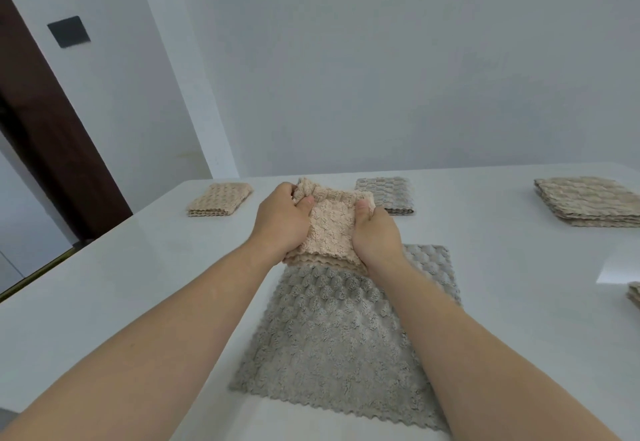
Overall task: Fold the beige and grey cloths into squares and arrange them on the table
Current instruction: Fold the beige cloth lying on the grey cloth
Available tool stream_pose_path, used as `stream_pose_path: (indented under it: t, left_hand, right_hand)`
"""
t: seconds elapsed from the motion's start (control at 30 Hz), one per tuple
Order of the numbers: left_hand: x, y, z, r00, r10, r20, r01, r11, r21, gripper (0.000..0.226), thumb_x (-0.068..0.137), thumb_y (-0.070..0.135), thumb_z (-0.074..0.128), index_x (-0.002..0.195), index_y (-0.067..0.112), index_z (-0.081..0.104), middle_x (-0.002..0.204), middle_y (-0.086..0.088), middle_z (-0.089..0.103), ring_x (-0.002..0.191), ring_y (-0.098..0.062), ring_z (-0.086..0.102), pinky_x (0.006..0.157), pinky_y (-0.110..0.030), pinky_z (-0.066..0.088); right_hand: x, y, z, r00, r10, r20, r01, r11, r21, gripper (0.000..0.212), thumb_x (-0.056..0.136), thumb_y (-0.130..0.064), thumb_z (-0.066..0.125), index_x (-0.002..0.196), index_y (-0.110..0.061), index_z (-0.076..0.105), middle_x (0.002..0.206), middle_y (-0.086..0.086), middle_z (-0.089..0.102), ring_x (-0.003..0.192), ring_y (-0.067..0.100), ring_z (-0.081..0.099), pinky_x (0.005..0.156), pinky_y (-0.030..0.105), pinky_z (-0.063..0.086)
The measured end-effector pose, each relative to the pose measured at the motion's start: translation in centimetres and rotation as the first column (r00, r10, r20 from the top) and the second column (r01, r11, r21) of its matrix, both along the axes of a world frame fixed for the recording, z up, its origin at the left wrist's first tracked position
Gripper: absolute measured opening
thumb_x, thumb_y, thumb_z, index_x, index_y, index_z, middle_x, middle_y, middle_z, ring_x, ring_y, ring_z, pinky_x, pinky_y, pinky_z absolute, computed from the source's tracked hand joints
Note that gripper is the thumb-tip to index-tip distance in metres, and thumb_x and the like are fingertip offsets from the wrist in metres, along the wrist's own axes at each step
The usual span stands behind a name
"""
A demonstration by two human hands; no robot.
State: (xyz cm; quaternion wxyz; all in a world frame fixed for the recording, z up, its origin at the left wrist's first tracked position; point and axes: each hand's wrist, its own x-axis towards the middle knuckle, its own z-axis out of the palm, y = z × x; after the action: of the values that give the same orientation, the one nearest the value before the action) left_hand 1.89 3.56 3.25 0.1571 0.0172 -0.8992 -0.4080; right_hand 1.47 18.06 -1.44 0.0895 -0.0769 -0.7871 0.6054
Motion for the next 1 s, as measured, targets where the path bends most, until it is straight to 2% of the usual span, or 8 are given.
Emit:
stream_pose_path:
  t: [0.1, 0.23, 0.33, 0.43, 0.63, 0.77, 0.87, 1.0]
  left_hand:
    - [-0.2, -2.1, -1.0, 0.998, 0.037, 0.048, -0.041, 0.996, 0.075, 0.022, 0.103, 0.036, 0.055, 0.111, 0.016, 0.055, 0.078, -0.005, 0.064, 0.056, -0.021, 0.059, 0.043, -0.023, 0.044]
    - [0.0, -6.0, -1.9, 0.985, 0.057, 0.162, -0.095, 0.967, 0.238, 0.043, 0.098, 0.045, 0.061, 0.126, 0.014, 0.055, 0.096, -0.01, 0.072, 0.079, -0.029, 0.071, 0.069, -0.043, 0.061]
    - [0.7, -9.1, -1.9, 0.961, 0.018, 0.275, -0.12, 0.925, 0.36, 0.061, 0.094, 0.037, 0.067, 0.144, 0.017, 0.04, 0.079, -0.006, 0.065, 0.047, -0.014, 0.053, 0.041, -0.025, 0.039]
    - [1.3, -12.4, -2.2, 0.952, -0.052, 0.302, -0.085, 0.903, 0.421, 0.07, 0.09, 0.018, 0.07, 0.148, 0.029, 0.033, 0.07, -0.003, 0.064, 0.045, -0.012, 0.047, 0.04, -0.022, 0.036]
    - [2.1, -19.4, -4.0, 0.973, 0.019, 0.231, -0.096, 0.941, 0.324, 0.026, 0.09, 0.01, 0.07, 0.105, 0.031, 0.074, 0.099, -0.002, 0.073, 0.076, -0.01, 0.069, 0.068, -0.025, 0.055]
    - [2.3, -24.2, -5.0, 0.97, 0.097, 0.222, -0.151, 0.958, 0.245, 0.025, 0.094, 0.009, 0.063, 0.108, 0.025, 0.076, 0.07, 0.005, 0.061, 0.049, -0.006, 0.046, 0.048, -0.016, 0.037]
    - [2.2, -27.6, -5.6, 0.969, 0.132, 0.207, -0.168, 0.971, 0.168, 0.028, 0.095, 0.009, 0.06, 0.108, 0.028, 0.076, 0.06, 0.015, 0.059, 0.045, -0.003, 0.042, 0.044, -0.016, 0.033]
    - [2.0, -31.6, -6.1, 0.968, 0.152, 0.197, -0.175, 0.979, 0.106, 0.029, 0.096, 0.007, 0.059, 0.112, 0.025, 0.076, 0.05, 0.015, 0.05, 0.04, -0.004, 0.037, 0.041, -0.017, 0.03]
  right_hand:
    - [0.0, -1.1, 0.4, 0.998, 0.056, 0.037, -0.058, 0.997, 0.054, 0.062, 0.106, -0.054, 0.031, 0.142, -0.004, 0.04, 0.109, 0.009, 0.065, 0.082, 0.024, 0.059, 0.073, 0.036, 0.05]
    - [0.0, -4.0, 0.8, 0.983, 0.138, 0.124, -0.151, 0.983, 0.106, 0.059, 0.106, -0.051, 0.032, 0.142, -0.005, 0.031, 0.098, 0.013, 0.069, 0.064, 0.021, 0.062, 0.054, 0.032, 0.048]
    - [0.6, -6.0, 0.6, 0.973, 0.201, 0.116, -0.215, 0.968, 0.128, 0.048, 0.106, -0.034, 0.038, 0.148, -0.018, 0.021, 0.086, 0.006, 0.066, 0.057, 0.017, 0.055, 0.047, 0.027, 0.047]
    - [1.0, -8.3, 0.6, 0.957, 0.276, 0.085, -0.287, 0.941, 0.181, 0.046, 0.102, -0.021, 0.041, 0.145, -0.032, 0.03, 0.075, 0.002, 0.061, 0.048, 0.013, 0.049, 0.038, 0.02, 0.036]
    - [0.8, -14.5, 0.3, 0.893, 0.422, 0.155, -0.448, 0.862, 0.239, 0.052, 0.094, -0.019, 0.056, 0.145, -0.021, 0.046, 0.081, 0.005, 0.071, 0.06, 0.018, 0.066, 0.062, 0.034, 0.062]
    - [0.8, -19.0, -0.1, 0.845, 0.504, 0.178, -0.534, 0.815, 0.227, 0.067, 0.09, -0.012, 0.066, 0.152, -0.016, 0.042, 0.104, 0.008, 0.065, 0.07, 0.019, 0.066, 0.054, 0.028, 0.058]
    - [0.8, -22.6, -0.6, 0.839, 0.522, 0.154, -0.543, 0.784, 0.301, 0.064, 0.086, -0.017, 0.07, 0.146, -0.014, 0.049, 0.118, 0.006, 0.064, 0.098, 0.028, 0.069, 0.075, 0.039, 0.062]
    - [0.7, -26.7, -1.3, 0.834, 0.534, 0.136, -0.543, 0.755, 0.367, 0.041, 0.083, -0.019, 0.072, 0.122, -0.015, 0.063, 0.104, 0.0, 0.066, 0.103, 0.026, 0.068, 0.083, 0.034, 0.057]
